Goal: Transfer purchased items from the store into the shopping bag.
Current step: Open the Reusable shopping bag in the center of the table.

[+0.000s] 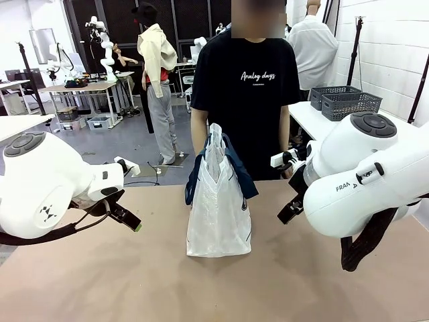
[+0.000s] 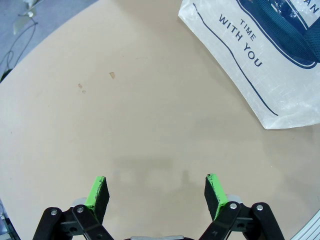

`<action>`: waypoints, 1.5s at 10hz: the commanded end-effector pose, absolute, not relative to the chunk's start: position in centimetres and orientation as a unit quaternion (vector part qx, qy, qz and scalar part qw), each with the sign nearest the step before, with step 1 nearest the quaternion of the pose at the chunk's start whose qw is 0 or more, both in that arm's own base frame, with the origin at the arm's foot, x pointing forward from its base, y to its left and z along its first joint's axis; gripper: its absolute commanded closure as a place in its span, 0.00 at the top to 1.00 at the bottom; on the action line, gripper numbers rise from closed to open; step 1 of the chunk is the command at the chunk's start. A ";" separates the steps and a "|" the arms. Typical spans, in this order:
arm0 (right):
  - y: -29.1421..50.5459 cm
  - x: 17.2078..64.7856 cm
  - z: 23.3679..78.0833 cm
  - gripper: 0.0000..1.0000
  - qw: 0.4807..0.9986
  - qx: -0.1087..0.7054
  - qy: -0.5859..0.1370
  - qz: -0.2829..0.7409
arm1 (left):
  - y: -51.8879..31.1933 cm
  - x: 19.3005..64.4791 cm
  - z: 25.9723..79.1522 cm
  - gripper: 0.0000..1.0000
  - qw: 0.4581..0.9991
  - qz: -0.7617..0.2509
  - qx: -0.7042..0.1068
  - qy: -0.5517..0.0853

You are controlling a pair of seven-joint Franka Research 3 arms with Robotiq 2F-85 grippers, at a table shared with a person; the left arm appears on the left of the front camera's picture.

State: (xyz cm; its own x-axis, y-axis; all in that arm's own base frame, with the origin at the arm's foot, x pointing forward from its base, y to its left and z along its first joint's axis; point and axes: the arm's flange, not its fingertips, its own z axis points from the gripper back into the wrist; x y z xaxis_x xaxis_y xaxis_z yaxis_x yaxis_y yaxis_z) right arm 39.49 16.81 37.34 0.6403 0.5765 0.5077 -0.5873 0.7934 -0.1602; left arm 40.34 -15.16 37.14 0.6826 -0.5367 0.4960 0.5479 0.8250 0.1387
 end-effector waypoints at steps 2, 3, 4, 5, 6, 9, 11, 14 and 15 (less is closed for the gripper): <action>16.8 39.5 37.3 1.00 0.906 0.010 -0.277 0.321 | -15.1 40.4 37.1 1.00 0.917 -0.295 -0.010 -0.267; 16.8 39.5 37.3 1.00 0.906 0.010 -0.277 0.321 | -15.2 40.3 37.1 1.00 0.917 -0.296 -0.010 -0.267; 17.8 39.5 38.8 1.00 0.909 0.021 -0.265 0.323 | -15.9 40.5 38.5 1.00 0.924 -0.295 -0.024 -0.240; 18.4 39.9 40.2 1.00 0.910 0.021 -0.257 0.325 | -16.7 40.8 40.4 1.00 0.934 -0.283 -0.035 -0.216; 19.1 40.6 41.8 1.00 0.913 0.016 -0.253 0.320 | -17.5 41.3 42.6 1.00 0.943 -0.264 -0.048 -0.197; 21.1 44.1 48.4 1.00 0.931 0.004 -0.225 0.288 | -20.1 44.1 48.8 1.00 0.955 -0.227 -0.096 -0.166; 23.7 46.9 53.3 1.00 0.946 0.000 -0.211 0.244 | -23.3 45.6 52.9 1.00 0.949 -0.220 -0.140 -0.179; 26.3 49.4 58.2 1.00 0.947 0.008 -0.220 0.234 | -26.3 47.2 57.2 1.00 0.942 -0.198 -0.145 -0.228; 25.4 49.5 57.8 1.00 0.933 0.009 -0.244 0.264 | -24.7 45.8 56.2 1.00 0.944 -0.214 -0.145 -0.206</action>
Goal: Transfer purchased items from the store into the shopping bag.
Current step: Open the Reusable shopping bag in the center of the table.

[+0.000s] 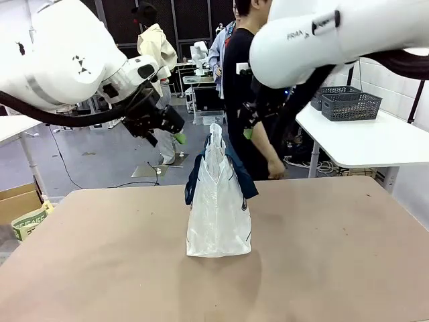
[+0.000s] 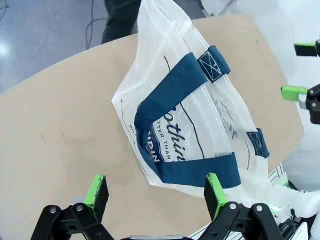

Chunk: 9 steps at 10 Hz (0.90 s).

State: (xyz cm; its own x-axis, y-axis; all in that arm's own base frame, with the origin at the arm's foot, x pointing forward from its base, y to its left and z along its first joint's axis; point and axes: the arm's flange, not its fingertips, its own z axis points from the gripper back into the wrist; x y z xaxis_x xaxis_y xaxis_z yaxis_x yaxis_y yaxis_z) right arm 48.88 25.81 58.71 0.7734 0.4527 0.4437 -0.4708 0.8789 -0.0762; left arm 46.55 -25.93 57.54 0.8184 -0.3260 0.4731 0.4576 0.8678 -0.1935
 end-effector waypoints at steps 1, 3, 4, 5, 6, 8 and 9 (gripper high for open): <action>25.1 48.1 58.2 1.00 0.944 0.016 -0.225 0.239 | -24.7 45.8 56.2 1.00 0.944 -0.214 -0.145 -0.206; 25.9 49.0 58.7 1.00 0.941 0.020 -0.230 0.245 | -25.7 46.5 57.0 1.00 0.943 -0.208 -0.148 -0.213; 26.7 49.1 57.5 1.00 0.960 0.048 -0.192 0.200 | -27.5 46.7 56.8 1.00 0.957 -0.167 -0.140 -0.193; 27.5 49.5 57.5 1.00 0.966 0.046 -0.184 0.173 | -28.6 46.8 57.7 1.00 0.961 -0.149 -0.142 -0.183; 27.9 50.1 57.4 1.00 0.969 0.049 -0.171 0.169 | -28.9 47.1 58.1 1.00 0.961 -0.139 -0.164 -0.175; 28.5 50.6 57.3 1.00 0.975 0.068 -0.148 0.153 | -29.8 47.2 58.6 1.00 0.966 -0.112 -0.188 -0.137; 28.7 50.9 57.6 1.00 0.975 0.069 -0.155 0.143 | -30.2 47.2 58.8 1.00 0.967 -0.115 -0.189 -0.128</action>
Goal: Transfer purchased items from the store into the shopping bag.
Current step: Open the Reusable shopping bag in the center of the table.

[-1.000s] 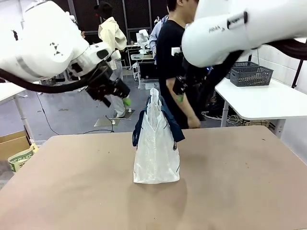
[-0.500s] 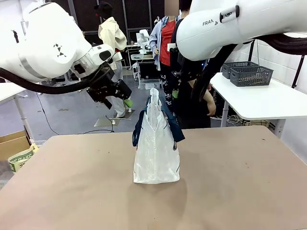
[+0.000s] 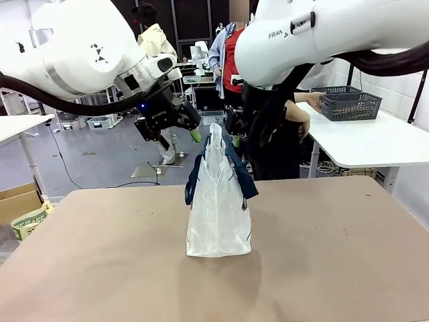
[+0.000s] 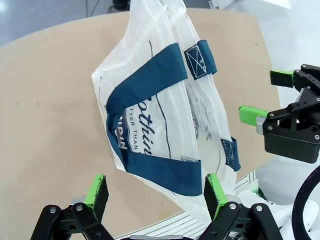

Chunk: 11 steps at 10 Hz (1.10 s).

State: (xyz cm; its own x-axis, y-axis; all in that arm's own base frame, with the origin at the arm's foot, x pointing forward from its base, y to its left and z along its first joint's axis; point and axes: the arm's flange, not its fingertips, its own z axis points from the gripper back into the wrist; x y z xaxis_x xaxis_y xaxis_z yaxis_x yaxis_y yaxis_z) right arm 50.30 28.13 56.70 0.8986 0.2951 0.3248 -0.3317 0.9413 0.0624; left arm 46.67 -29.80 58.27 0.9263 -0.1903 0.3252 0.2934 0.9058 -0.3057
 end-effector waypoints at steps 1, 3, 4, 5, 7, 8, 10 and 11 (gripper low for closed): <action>29.0 51.2 58.0 1.00 0.974 0.078 -0.155 0.142 | -30.7 47.2 58.5 1.00 0.968 -0.119 -0.189 -0.116; 29.9 51.4 58.3 1.00 0.972 0.086 -0.158 0.148 | -31.5 47.3 58.0 1.00 0.966 -0.123 -0.199 -0.108; 30.4 51.6 58.2 1.00 0.972 0.091 -0.159 0.148 | -32.0 47.4 57.5 1.00 0.967 -0.125 -0.198 -0.100; 30.8 51.8 57.9 1.00 0.972 0.098 -0.156 0.148 | -32.4 47.5 57.1 1.00 0.967 -0.127 -0.199 -0.094; 31.3 52.1 56.9 1.00 0.973 0.105 -0.142 0.148 | -32.6 47.5 56.3 1.00 0.967 -0.127 -0.203 -0.082; 31.4 52.3 56.2 1.00 0.975 0.104 -0.132 0.145 | -32.6 47.5 55.8 1.00 0.969 -0.123 -0.201 -0.079; 31.3 52.4 54.7 1.00 0.979 0.113 -0.105 0.134 | -32.4 47.6 54.8 1.00 0.969 -0.112 -0.207 -0.072; 31.1 52.4 54.1 1.00 0.981 0.116 -0.096 0.125 | -32.4 47.7 54.2 1.00 0.970 -0.109 -0.206 -0.068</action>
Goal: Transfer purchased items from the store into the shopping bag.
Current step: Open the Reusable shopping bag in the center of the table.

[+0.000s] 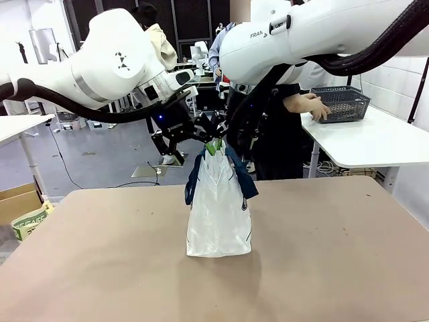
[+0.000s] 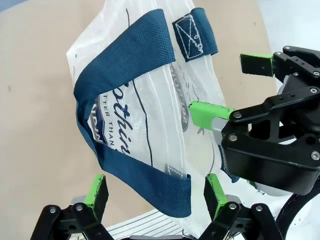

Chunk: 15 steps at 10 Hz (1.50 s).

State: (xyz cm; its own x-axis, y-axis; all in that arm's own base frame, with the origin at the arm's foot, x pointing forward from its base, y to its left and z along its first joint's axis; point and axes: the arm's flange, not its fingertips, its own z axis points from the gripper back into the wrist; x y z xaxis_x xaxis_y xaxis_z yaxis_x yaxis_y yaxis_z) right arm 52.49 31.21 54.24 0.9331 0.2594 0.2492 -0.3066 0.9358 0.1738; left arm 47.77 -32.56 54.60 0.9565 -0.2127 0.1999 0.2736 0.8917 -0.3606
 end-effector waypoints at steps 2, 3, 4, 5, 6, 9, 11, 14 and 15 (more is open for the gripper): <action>30.9 52.8 53.2 1.00 0.983 0.120 -0.080 0.112 | -32.5 48.1 52.2 1.00 0.973 -0.092 -0.207 -0.050; 31.0 52.8 53.0 1.00 0.983 0.121 -0.072 0.114 | -32.6 48.3 51.6 1.00 0.974 -0.086 -0.203 -0.045; 31.1 52.7 52.7 1.00 0.982 0.119 -0.071 0.132 | -32.5 48.5 51.3 1.00 0.974 -0.084 -0.204 -0.048; 31.0 52.8 53.0 1.00 0.982 0.111 -0.087 0.126 | -32.6 48.3 52.1 1.00 0.973 -0.107 -0.196 -0.052; 31.0 52.8 53.0 1.00 0.982 0.111 -0.087 0.126 | -32.6 48.3 52.1 1.00 0.973 -0.107 -0.196 -0.052; 31.2 52.7 52.7 0.62 0.983 0.114 -0.072 0.122 | -32.3 48.6 51.5 0.62 0.977 -0.090 -0.186 -0.056; 30.8 52.7 52.5 0.22 0.984 0.120 -0.065 0.113 | -31.7 48.6 51.2 0.23 0.977 -0.078 -0.189 -0.060; 30.1 52.6 52.0 0.00 0.985 0.118 -0.058 0.108 | -30.5 48.4 51.2 0.00 0.977 -0.072 -0.187 -0.070; 29.4 52.5 51.9 0.00 0.987 0.104 -0.056 0.106 | -29.9 48.4 51.3 0.00 0.979 -0.074 -0.178 -0.068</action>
State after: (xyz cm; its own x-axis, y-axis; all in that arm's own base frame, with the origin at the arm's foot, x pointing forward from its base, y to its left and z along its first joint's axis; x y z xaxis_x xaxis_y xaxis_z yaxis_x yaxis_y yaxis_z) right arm 52.95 30.28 52.24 0.9640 0.2154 0.1558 -0.2446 0.9484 0.2018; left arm 49.17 -30.81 51.62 0.9785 -0.1393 0.1521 0.1867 0.9116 -0.3663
